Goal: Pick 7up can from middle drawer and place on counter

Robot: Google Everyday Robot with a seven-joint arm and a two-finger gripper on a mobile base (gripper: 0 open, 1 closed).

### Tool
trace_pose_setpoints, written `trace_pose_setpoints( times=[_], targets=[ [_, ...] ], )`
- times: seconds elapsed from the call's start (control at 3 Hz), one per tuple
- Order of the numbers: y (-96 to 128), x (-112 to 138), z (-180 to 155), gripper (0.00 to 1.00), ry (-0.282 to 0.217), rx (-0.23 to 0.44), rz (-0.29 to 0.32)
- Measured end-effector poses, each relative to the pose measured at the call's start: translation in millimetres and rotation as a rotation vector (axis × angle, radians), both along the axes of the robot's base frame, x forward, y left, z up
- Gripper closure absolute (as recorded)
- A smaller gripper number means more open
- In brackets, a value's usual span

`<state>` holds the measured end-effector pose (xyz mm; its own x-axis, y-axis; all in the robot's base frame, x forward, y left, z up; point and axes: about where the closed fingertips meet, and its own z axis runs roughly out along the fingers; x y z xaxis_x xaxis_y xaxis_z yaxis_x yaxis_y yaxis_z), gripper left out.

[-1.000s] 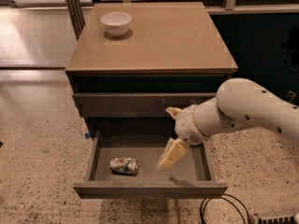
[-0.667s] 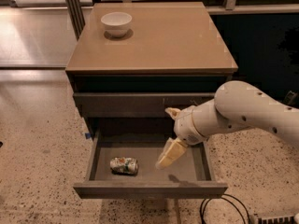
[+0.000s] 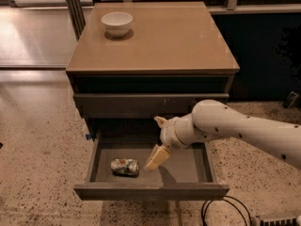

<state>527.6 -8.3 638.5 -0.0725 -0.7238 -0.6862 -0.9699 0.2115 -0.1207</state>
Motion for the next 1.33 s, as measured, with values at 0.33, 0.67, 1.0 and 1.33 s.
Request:
trace_pose_setpoints(
  times=[0.33, 0.67, 1.0, 1.33],
  targets=[
    [26, 21, -53, 0.0, 0.015, 0.022, 0.016],
    [52, 37, -102, 0.0, 0.046, 0.039, 0.039],
    [83, 43, -137, 0.0, 0.067, 0.042, 0.068],
    [113, 47, -163, 0.0, 0.072, 0.034, 0.098]
  ],
)
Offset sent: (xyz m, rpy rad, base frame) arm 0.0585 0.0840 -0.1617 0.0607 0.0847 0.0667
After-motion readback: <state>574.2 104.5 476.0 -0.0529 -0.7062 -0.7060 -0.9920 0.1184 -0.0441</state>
